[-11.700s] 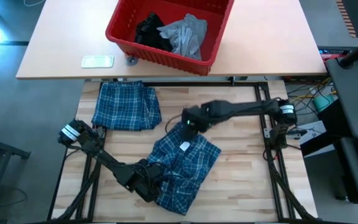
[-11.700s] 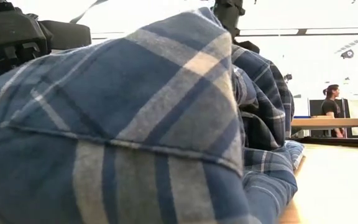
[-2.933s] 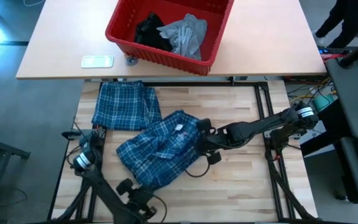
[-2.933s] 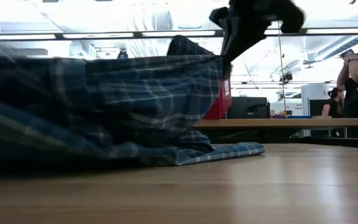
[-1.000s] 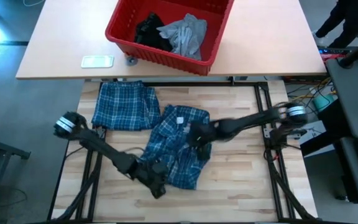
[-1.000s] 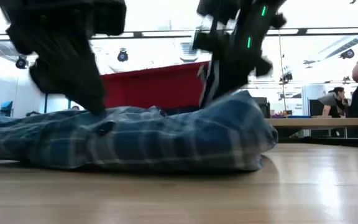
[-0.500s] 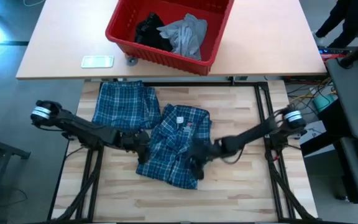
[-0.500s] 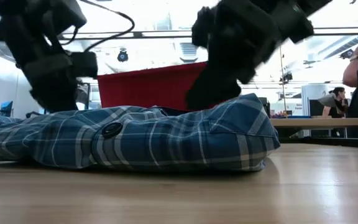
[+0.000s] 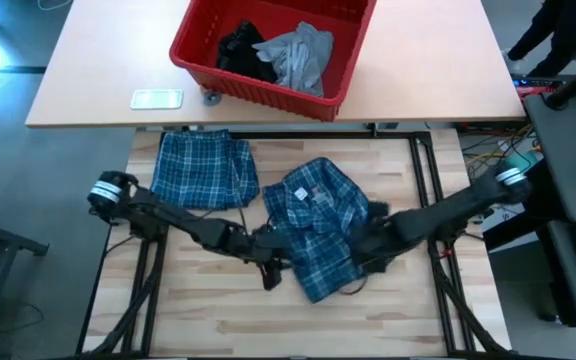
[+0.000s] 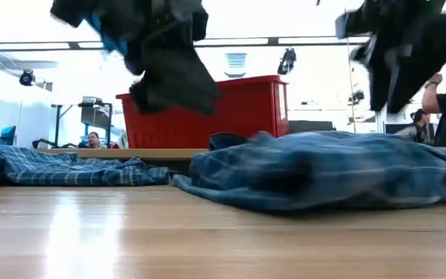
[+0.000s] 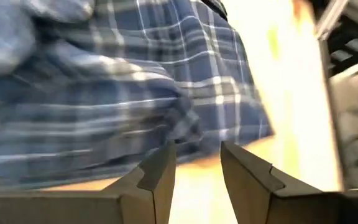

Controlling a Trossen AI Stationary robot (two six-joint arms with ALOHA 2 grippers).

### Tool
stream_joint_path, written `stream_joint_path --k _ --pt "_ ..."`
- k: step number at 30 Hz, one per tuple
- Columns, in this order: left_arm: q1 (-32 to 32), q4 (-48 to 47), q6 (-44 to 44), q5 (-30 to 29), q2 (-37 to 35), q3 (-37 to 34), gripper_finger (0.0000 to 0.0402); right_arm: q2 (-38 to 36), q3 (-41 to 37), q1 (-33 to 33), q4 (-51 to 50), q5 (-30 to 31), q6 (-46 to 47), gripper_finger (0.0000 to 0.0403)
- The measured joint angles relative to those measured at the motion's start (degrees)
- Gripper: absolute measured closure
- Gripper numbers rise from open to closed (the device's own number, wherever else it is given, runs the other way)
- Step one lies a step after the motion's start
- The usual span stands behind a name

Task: Fold Laundry from Bin
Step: Fold the blue patterned long sleeve shirt

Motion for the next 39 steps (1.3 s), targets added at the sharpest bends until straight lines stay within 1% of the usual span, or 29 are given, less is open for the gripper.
stream_joint_path --k 2,3,5,8,9,12,15,16,17,19,20,22,24,26,28,30,32,33,35,37,39 --pt "1.31 -6.42 4.46 -1.97 -1.40 2.72 0.0288 -6.08 -0.67 0.70 0.28 1.26 4.45 0.0211" --pt "2.58 -9.07 6.28 -2.38 -1.98 3.10 0.0288 -8.78 -1.10 1.12 2.69 1.88 7.18 0.0211" --pt "5.50 -10.78 8.61 -2.80 -2.26 2.95 0.0288 -12.95 -2.26 2.20 9.04 4.62 12.30 0.0211" --pt "11.02 -11.92 10.59 -4.35 -1.42 1.04 0.0288 -14.88 -5.47 3.94 22.23 9.61 15.31 0.0211" --pt "12.97 -11.23 11.31 -5.09 -0.73 0.69 0.0288 -14.27 -6.79 4.28 26.34 10.21 15.62 0.0211" --pt "18.26 -11.74 13.27 -6.02 2.06 -0.24 0.0288 -9.37 -10.31 4.54 37.52 10.04 16.38 0.0211" --pt "21.11 -11.09 14.93 -6.09 5.51 -0.50 0.0288 -2.09 -11.40 4.66 43.80 8.79 19.52 0.0211" --pt "21.38 -9.87 15.30 -6.03 7.01 -0.51 0.0288 0.46 -11.46 4.68 44.31 8.05 21.65 0.0211" --pt "21.43 -8.42 15.43 -5.88 8.54 -0.41 0.0288 2.88 -11.60 4.68 43.79 6.23 23.65 0.0211" --pt "21.03 -7.07 15.11 -4.90 11.21 -0.17 0.0288 6.81 -11.54 4.68 41.88 0.06 26.23 0.0211" --pt "20.59 -6.34 14.39 -3.41 12.44 0.03 0.0288 8.11 -11.32 4.75 39.80 -3.06 27.07 0.0211" --pt "18.68 -5.44 12.47 -0.39 14.24 0.31 0.0288 9.33 -10.61 5.64 32.66 -8.56 28.03 0.0211" --pt "15.37 -5.21 8.70 2.41 14.62 0.36 0.0291 8.67 -10.22 7.27 22.40 -11.53 28.01 0.0211" --pt "11.20 -5.22 3.65 4.20 13.75 0.71 0.0295 6.15 -10.25 8.78 9.86 -11.41 28.02 0.0211" --pt "6.82 -4.01 0.08 5.38 12.22 1.37 0.0300 2.00 -10.26 10.27 -1.13 -8.39 28.61 0.0211" --pt "3.01 -3.58 -1.37 5.52 11.07 3.01 0.0303 -2.73 -10.32 11.60 -8.32 -5.35 29.08 0.0211" --pt "0.04 -3.60 -1.56 3.10 9.39 5.98 0.0304 -8.23 -10.37 13.15 -8.37 -2.75 29.31 0.0211" --pt "-0.79 -4.26 -1.53 1.72 8.59 7.43 0.0305 -10.71 -10.36 13.82 -6.32 -1.02 29.28 0.0211" --pt "-1.13 -8.60 -1.53 -0.54 7.94 9.91 0.0305 -14.87 -10.38 15.17 0.11 3.44 27.98 0.0211" --pt "-0.91 -13.63 -1.59 -2.09 8.38 11.75 0.0305 -16.67 -10.77 16.28 8.08 8.32 24.78 0.0211" --pt "-0.82 -18.50 -1.55 -4.12 8.39 13.71 0.0305 -16.50 -11.61 16.48 15.96 11.14 19.71 0.0211"
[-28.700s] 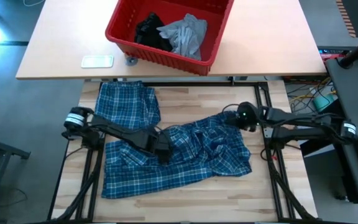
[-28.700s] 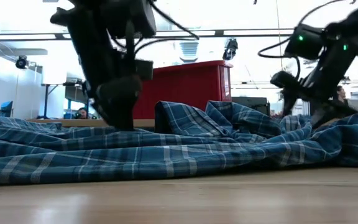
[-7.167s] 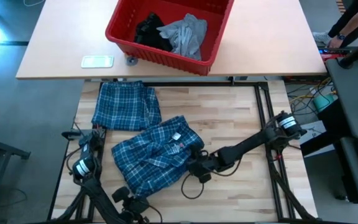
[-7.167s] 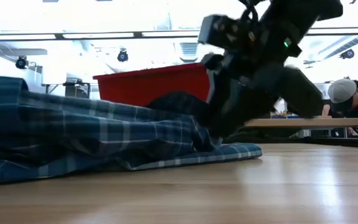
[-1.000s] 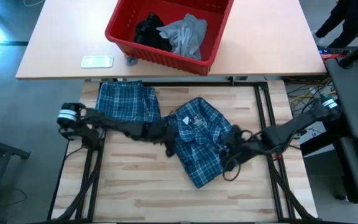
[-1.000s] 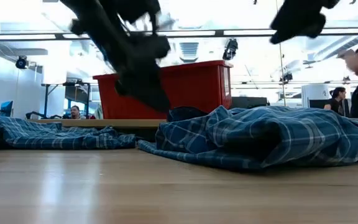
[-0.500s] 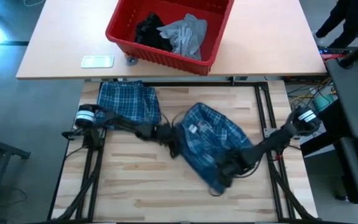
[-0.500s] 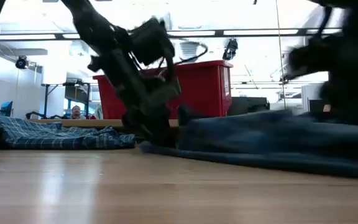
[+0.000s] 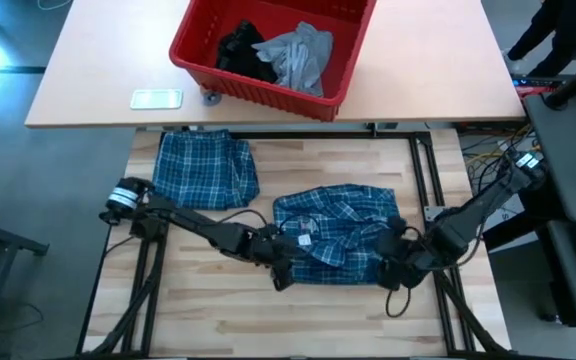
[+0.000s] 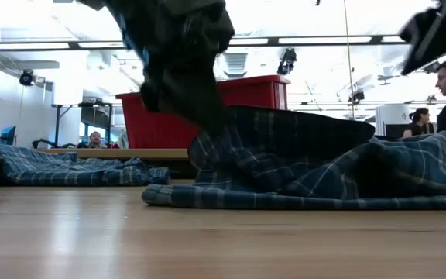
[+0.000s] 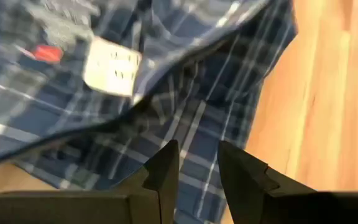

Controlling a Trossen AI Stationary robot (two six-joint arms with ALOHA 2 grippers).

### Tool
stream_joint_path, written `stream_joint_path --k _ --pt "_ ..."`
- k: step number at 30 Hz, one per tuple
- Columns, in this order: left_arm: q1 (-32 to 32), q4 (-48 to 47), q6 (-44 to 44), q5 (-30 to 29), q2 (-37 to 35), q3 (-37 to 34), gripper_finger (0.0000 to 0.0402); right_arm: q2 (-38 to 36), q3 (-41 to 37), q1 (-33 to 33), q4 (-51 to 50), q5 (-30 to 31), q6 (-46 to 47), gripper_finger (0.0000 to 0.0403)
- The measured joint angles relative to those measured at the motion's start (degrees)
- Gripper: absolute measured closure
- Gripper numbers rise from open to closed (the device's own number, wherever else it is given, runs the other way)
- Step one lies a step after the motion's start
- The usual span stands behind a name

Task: Fold Laundry from Bin
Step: Fold the blue patterned long sleeve shirt

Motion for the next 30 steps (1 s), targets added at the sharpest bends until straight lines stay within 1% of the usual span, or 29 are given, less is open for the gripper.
stream_joint_path --k 2,4,5,6,8,11,14,16,18,20,22,26,28,30 --pt "-0.10 -3.74 -0.05 -1.77 -0.34 1.99 0.0305 2.24 -0.87 -0.05 8.84 0.53 -4.52 0.0211" --pt "-0.10 -7.57 0.75 -2.46 -0.39 2.73 0.0305 6.28 -1.38 0.17 17.33 0.38 -8.31 0.0211" --pt "-0.13 -7.74 2.36 -2.48 -0.31 2.83 0.0305 8.83 -1.39 0.53 20.92 -0.15 -9.67 0.0211" --pt "-0.31 -7.72 4.24 -2.49 -0.32 2.90 0.0305 11.58 -1.02 0.97 23.42 -0.77 -10.66 0.0211" --pt "-0.38 -7.56 7.89 -2.59 -1.08 2.69 0.0305 17.36 1.02 1.83 24.55 -0.87 -11.78 0.0211" --pt "0.15 -7.61 11.65 -0.62 -3.30 -0.15 0.0305 25.60 5.85 2.08 21.10 0.80 -11.87 0.0211" --pt "1.88 -7.66 15.75 -1.34 -5.93 -4.08 0.0305 32.91 12.31 2.03 17.22 3.48 -14.20 0.0211" --pt "2.92 -6.88 17.81 -1.58 -7.88 -6.45 0.0305 37.65 17.09 2.07 14.01 5.16 -17.28 0.0211" --pt "3.43 -6.14 20.11 -0.47 -9.25 -8.77 0.0305 42.22 22.30 2.00 10.87 6.61 -19.44 0.0211" --pt "3.45 -5.14 22.11 0.44 -9.96 -10.79 0.0305 46.43 27.80 1.24 6.66 8.45 -19.73 0.0211" --pt "3.43 -2.04 23.15 1.00 -10.42 -12.80 0.0305 50.21 33.22 0.02 2.33 9.47 -19.42 0.0211" --pt "3.38 7.56 24.13 5.87 -10.46 -17.49 0.0305 57.08 43.92 -2.39 -10.28 9.26 -15.83 0.0211" --pt "3.28 13.34 24.31 6.94 -10.36 -19.54 0.0305 59.34 48.40 -3.31 -16.03 6.66 -13.04 0.0211" --pt "3.28 16.33 24.13 7.32 -10.36 -20.95 0.0305 60.73 51.45 -3.99 -19.72 2.08 -11.24 0.0211"
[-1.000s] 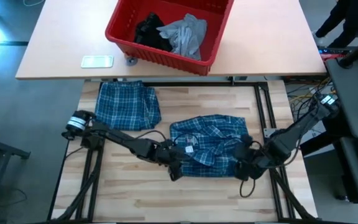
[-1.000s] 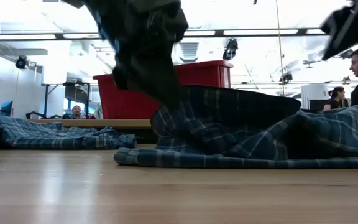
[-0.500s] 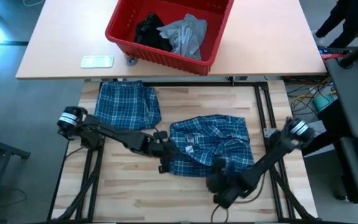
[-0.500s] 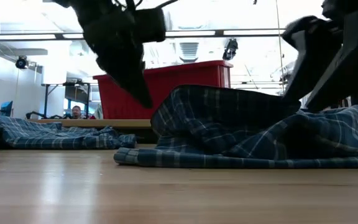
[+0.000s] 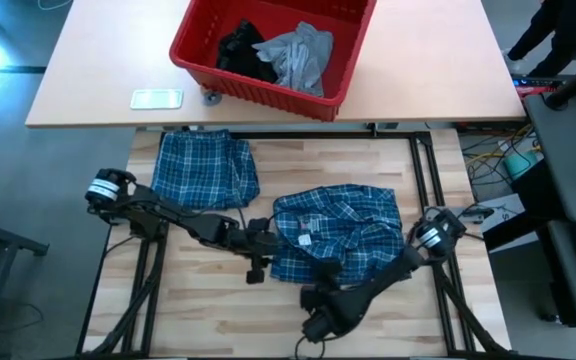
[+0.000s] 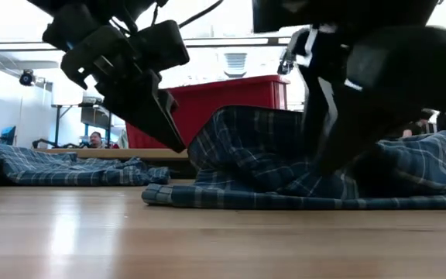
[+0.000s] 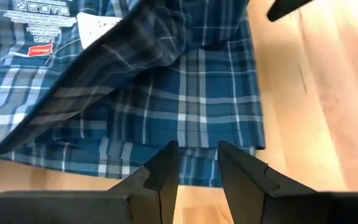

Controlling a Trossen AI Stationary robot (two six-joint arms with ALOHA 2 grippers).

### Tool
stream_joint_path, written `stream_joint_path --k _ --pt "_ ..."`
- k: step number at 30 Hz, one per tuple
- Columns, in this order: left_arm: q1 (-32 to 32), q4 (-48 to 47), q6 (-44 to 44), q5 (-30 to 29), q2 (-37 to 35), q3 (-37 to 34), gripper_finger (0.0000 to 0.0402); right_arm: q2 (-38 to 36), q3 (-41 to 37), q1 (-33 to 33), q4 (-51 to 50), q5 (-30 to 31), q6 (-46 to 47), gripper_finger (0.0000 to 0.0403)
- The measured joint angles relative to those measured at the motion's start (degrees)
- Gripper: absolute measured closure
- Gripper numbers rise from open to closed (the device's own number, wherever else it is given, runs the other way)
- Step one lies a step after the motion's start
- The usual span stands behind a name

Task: Fold Laundry from Bin
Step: Fold the blue patterned long sleeve shirt

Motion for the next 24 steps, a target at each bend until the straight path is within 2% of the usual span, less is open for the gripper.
stream_joint_path --k 3,7,12,17,21,24 --pt "0.04 2.52 0.01 -0.06 0.02 -0.62 0.0305 1.14 1.44 -0.39 -1.55 -4.32 1.26 0.0214" --pt "0.04 5.27 0.37 -0.05 0.02 -0.66 0.0305 0.94 1.31 -1.03 -2.66 -5.06 3.76 0.0241" --pt "-0.31 6.78 -0.13 0.10 0.02 -0.63 0.0305 0.60 1.06 -2.31 -5.93 -5.39 6.06 0.0310" --pt "-0.33 8.12 -0.46 -1.15 0.02 -0.63 0.0305 0.48 0.31 -3.70 -6.14 -12.34 5.41 0.0383" --pt "-0.42 9.20 -0.59 -1.43 0.02 -0.63 0.0305 -2.71 0.96 -4.14 -6.57 -11.28 8.08 0.0393" --pt "-0.59 9.54 -0.73 -1.43 0.02 -0.63 0.0305 -8.07 0.68 -4.04 -8.79 -5.77 13.79 0.0394"
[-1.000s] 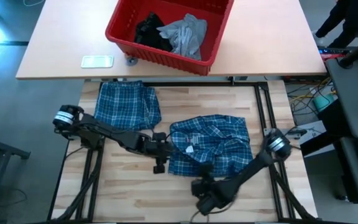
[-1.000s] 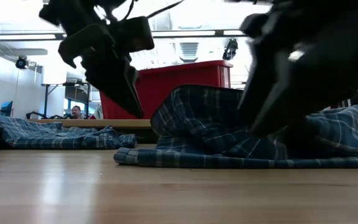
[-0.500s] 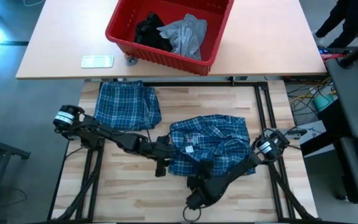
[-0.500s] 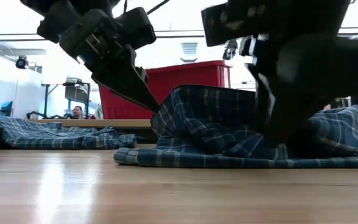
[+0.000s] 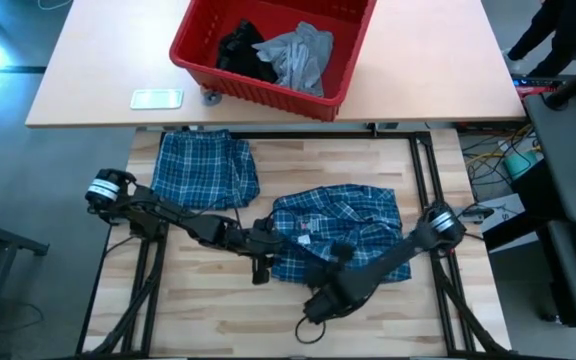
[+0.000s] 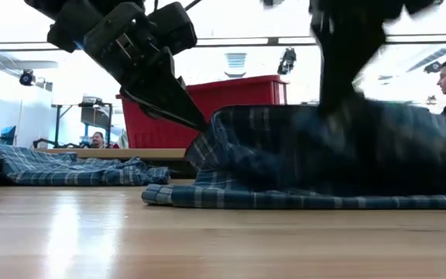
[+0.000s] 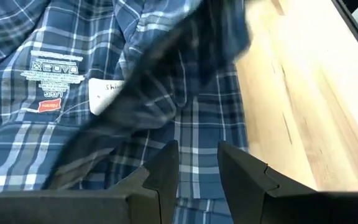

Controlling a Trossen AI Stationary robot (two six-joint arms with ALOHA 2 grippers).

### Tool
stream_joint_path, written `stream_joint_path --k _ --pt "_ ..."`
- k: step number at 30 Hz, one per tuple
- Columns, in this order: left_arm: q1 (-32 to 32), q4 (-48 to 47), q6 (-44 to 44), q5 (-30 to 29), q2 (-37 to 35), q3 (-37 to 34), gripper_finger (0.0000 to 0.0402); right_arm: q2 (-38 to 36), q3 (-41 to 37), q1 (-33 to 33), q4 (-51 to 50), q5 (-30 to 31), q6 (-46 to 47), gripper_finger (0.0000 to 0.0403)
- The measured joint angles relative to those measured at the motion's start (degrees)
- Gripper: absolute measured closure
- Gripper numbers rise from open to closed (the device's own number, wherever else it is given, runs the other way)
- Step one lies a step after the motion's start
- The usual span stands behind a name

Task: Fold Laundry from Bin
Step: Fold the blue patterned long sleeve shirt

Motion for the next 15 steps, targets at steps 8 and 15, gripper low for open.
stream_joint_path --k 8,15 --pt "-0.83 1.84 -1.28 0.02 0.00 0.00 0.0305 -18.86 -9.80 -0.03 -7.54 10.91 25.66 0.0394" --pt "-0.77 12.88 0.19 3.45 3.58 0.02 0.0305 -32.51 -22.86 0.12 -1.99 10.27 42.27 0.0394"
